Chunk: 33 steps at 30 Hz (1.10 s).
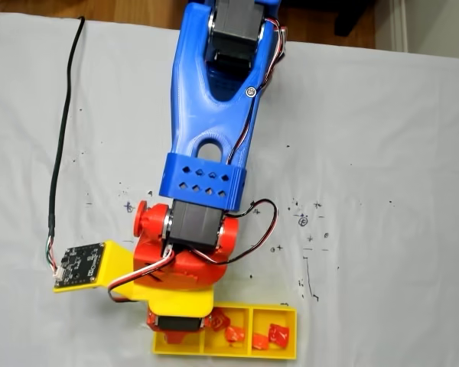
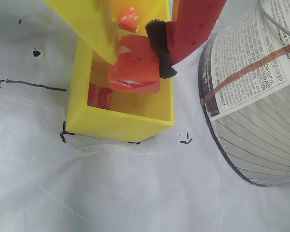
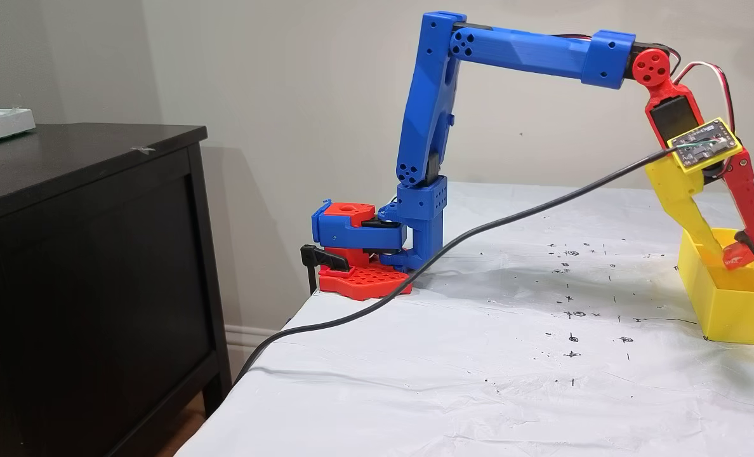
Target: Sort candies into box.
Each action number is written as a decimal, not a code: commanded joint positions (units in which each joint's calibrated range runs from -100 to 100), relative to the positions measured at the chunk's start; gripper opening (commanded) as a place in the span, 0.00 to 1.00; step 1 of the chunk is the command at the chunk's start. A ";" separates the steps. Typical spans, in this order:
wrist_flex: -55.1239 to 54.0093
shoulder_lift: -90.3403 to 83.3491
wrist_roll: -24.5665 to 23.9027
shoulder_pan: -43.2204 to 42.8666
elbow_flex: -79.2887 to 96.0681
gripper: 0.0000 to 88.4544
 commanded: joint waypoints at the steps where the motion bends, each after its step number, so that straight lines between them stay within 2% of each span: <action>1: 0.43 -1.08 0.93 -1.33 -5.63 0.02; 3: 1.09 -1.08 1.51 -1.51 -5.63 0.12; 5: 1.42 -1.34 2.20 -1.78 -5.09 0.13; 9: 1.17 -2.27 2.88 -1.96 -3.54 0.27; 18: 1.74 -3.54 2.93 -1.69 -2.63 0.33; 20: 1.83 -4.05 2.93 -1.51 -2.54 0.32; 23: 1.58 -5.49 3.03 -1.42 -1.90 0.22; 27: 0.93 -7.70 2.59 -1.24 -0.72 0.01; 33: 0.11 -17.37 1.76 -1.96 7.57 0.00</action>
